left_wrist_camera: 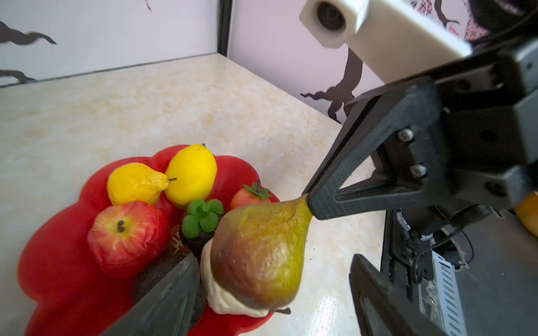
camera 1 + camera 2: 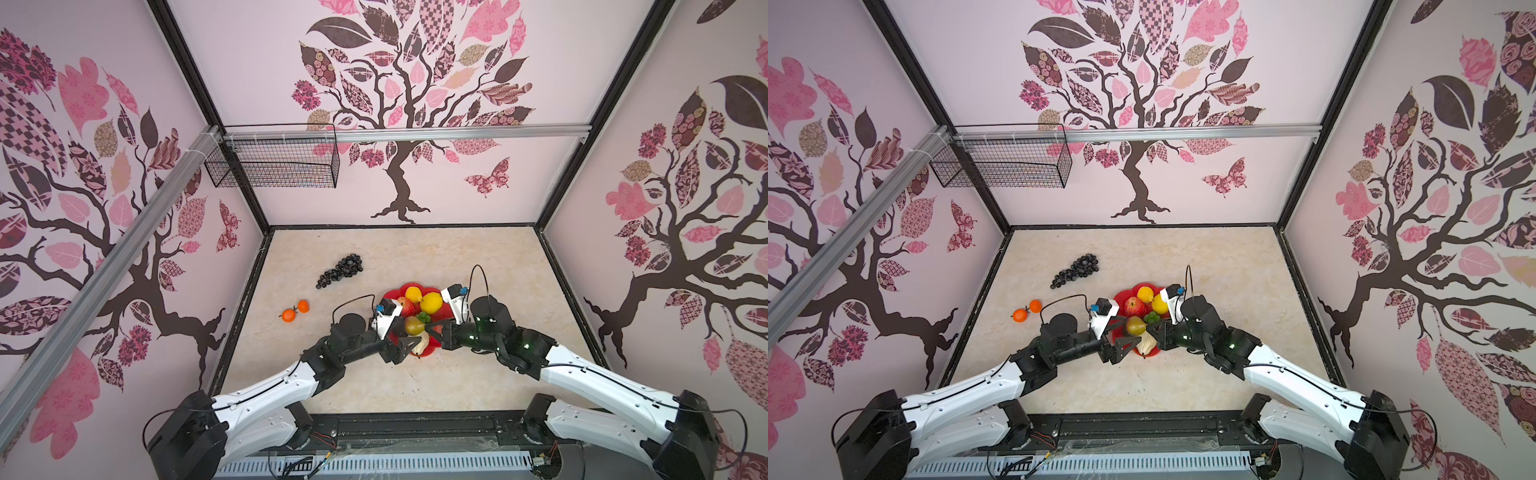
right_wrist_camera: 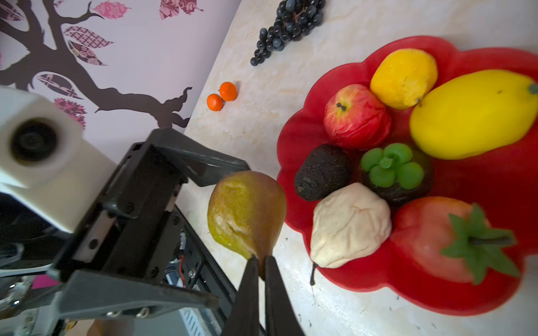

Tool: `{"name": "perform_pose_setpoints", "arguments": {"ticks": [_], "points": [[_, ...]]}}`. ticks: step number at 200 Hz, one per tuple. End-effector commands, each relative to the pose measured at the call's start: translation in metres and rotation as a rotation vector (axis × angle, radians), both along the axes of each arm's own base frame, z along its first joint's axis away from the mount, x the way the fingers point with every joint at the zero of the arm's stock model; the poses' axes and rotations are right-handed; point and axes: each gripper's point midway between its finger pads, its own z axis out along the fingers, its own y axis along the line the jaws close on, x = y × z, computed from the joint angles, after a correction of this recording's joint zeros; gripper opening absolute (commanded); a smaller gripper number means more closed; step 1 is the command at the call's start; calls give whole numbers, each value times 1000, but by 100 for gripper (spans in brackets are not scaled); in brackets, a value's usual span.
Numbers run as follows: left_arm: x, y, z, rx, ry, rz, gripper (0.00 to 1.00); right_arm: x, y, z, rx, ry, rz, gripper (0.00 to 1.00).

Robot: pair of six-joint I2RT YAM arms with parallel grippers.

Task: Arrange fruit in a fruit bowl
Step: Place the fruit in the fruit bowl.

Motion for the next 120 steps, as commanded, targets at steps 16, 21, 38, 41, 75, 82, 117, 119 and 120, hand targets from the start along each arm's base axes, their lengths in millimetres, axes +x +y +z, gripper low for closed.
{"name": "perform_pose_setpoints", "arguments": {"ticks": [16, 21, 38, 41, 75, 82, 117, 119, 120], "points": [[22, 46, 4, 38, -47, 265, 89, 22, -26, -6, -228, -94, -95, 2], [25, 55, 5, 38, -56, 310, 90, 25, -30, -9, -258, -101, -106, 2], [32, 85, 5, 64, -75, 448, 90, 34, -43, -15, -349, -114, -147, 2], [32, 89, 6, 70, -81, 465, 90, 36, -45, -15, -360, -117, -153, 2], [28, 121, 12, 60, -138, 573, 91, 55, -71, -25, -406, -80, -207, 2], [28, 124, 11, 60, -140, 588, 91, 58, -75, -28, -416, -69, -214, 2], [30, 127, 9, 67, -138, 604, 92, 70, -85, -39, -509, -62, -237, 2], [30, 127, 9, 67, -138, 603, 92, 70, -85, -39, -512, -60, -237, 2], [29, 127, 9, 67, -138, 602, 92, 70, -85, -40, -514, -59, -237, 2]]}}
